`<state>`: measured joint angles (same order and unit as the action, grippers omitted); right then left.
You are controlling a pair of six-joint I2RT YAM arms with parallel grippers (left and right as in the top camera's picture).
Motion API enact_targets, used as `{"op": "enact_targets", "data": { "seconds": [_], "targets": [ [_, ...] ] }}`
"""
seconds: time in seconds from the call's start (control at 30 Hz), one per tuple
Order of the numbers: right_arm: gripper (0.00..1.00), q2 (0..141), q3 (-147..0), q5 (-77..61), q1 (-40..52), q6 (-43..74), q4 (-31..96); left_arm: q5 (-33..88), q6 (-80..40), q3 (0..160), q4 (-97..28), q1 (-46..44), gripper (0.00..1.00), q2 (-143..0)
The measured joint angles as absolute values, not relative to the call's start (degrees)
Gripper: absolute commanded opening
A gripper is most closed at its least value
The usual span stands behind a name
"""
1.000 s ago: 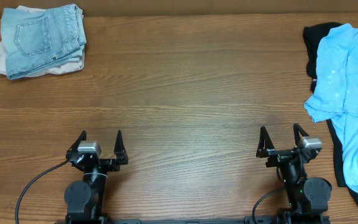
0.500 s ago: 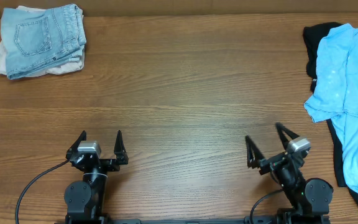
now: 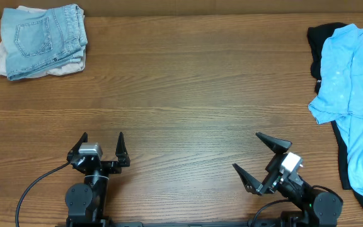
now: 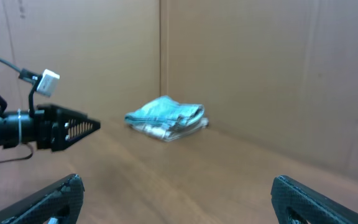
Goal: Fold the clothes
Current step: 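Move the right gripper to the light-blue t-shirt on the right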
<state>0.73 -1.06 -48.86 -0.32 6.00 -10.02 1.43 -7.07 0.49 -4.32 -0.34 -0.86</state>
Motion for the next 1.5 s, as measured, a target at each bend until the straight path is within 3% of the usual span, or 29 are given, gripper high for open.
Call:
{"op": "enact_targets", "data": {
  "seconds": [0.2,0.4,0.5,1.13,1.5],
  "targets": [
    [1.0,0.73,-1.06,-51.24,-0.32,6.04,-6.92,1.43,-7.07,0.49,-4.29,-0.34,1.0,-0.86],
    [1.0,0.64,-1.06,-59.31,-0.32,5.98,-25.15,1.43,-7.05,0.49,-4.32,-0.34,1.0,-0.86],
    [1.0,0.62,-1.04,-57.95,-0.32,6.28,-27.51,1.41,-7.05,0.49,-4.32,-0.34,1.0,-0.86],
    [1.0,3.36,-4.29,-8.38,-0.34,13.82,-27.83,1.41,-7.05,0.49,-4.32,-0.34,1.0,-0.86],
    [1.0,34.35,-27.22,8.14,-0.34,2.96,-25.47,1.41,-7.05,0.49,-4.29,-0.34,1.0,-0.86]
  ]
}}
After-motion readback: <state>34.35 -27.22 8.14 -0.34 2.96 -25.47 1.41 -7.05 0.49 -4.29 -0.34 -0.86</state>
